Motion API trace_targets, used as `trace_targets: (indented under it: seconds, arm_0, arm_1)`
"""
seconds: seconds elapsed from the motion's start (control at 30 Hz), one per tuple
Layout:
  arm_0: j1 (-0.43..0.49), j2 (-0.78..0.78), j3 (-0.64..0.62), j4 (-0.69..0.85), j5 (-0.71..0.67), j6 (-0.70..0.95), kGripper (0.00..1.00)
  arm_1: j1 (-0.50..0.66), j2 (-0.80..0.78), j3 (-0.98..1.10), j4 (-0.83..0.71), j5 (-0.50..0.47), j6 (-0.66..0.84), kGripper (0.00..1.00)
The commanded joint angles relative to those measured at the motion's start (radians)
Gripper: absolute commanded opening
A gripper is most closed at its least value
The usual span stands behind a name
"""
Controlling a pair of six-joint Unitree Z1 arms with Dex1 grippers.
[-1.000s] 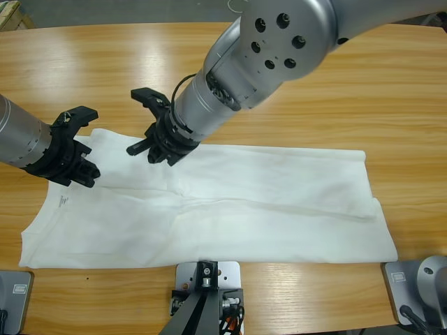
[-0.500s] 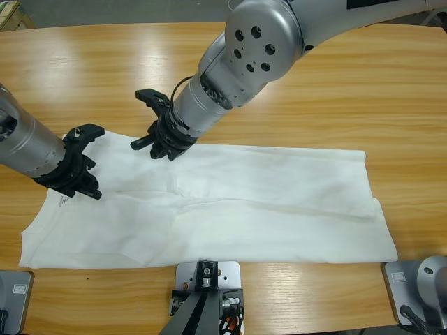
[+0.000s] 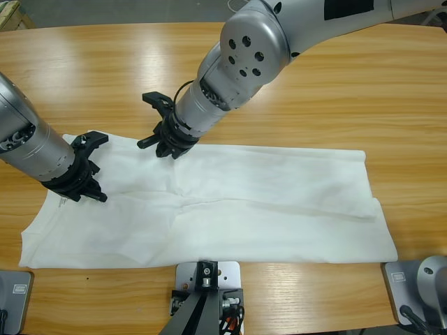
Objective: Fold clothes
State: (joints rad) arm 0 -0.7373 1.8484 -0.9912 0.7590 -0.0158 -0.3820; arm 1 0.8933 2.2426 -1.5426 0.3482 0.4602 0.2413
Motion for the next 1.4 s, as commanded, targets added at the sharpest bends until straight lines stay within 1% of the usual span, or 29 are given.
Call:
trace_targets:
  seconds: [0.03,0.13,0.3,0.47,0.6,0.77,0.83,0.9,1.0,1.1,1.17,1.33,1.4]
  arm_0:
    - [-0.01,0.048,0.026,-0.01,-0.013,-0.014,0.0]
    - [-0.01,0.048,0.026,-0.01,-0.013,-0.014,0.0]
    - [-0.01,0.042,0.028,-0.015,-0.016,-0.009,0.0]
    - [-0.013,0.036,0.042,-0.038,-0.065,0.022,0.0]
    - [-0.013,-0.011,0.04,-0.034,-0.058,0.023,0.0]
    - [-0.011,-0.09,0.021,-0.019,-0.028,0.021,0.0]
    - [-0.011,-0.153,-0.005,-0.003,-0.021,0.018,0.0]
    - [-0.013,-0.213,-0.036,0.028,-0.026,0.017,0.0]
    - [-0.055,-0.259,-0.019,0.05,-0.03,-0.008,0.0]
    - [-0.108,-0.256,0.023,0.037,-0.027,-0.082,0.0]
    - [-0.117,-0.245,0.055,0.004,-0.027,-0.128,0.0]
    - [-0.136,-0.222,0.134,-0.06,-0.034,-0.186,0.0]
    - [-0.166,-0.212,0.162,-0.083,-0.044,-0.199,0.0]
  arm_1:
    - [-0.031,0.091,0.002,0.014,-0.037,-0.008,0.0]
    - [-0.031,0.101,0.007,0.019,-0.041,-0.008,0.0]
    - [-0.037,0.111,0.006,0.045,-0.087,-0.008,0.0]
    - [-0.064,0.087,0.007,0.067,-0.127,-0.009,0.0]
    - [-0.086,-0.036,0.001,0.075,-0.126,-0.019,0.0]
    - [-0.068,-0.202,0.031,0.109,-0.119,-0.019,0.0]
    - [-0.054,-0.25,0.079,0.115,-0.104,-0.017,0.0]
    - [-0.041,-0.289,0.14,0.115,-0.063,-0.007,0.0]
    - [0.002,-0.302,0.238,0.082,-0.006,-0.005,0.0]
    - [0.037,-0.275,0.329,-0.019,0.017,0.02,0.0]
    - [0.049,-0.248,0.351,-0.076,0.04,0.032,0.0]
    - [0.057,-0.197,0.349,-0.116,0.066,0.036,0.0]
    - [0.064,-0.188,0.351,-0.117,0.075,0.036,0.0]
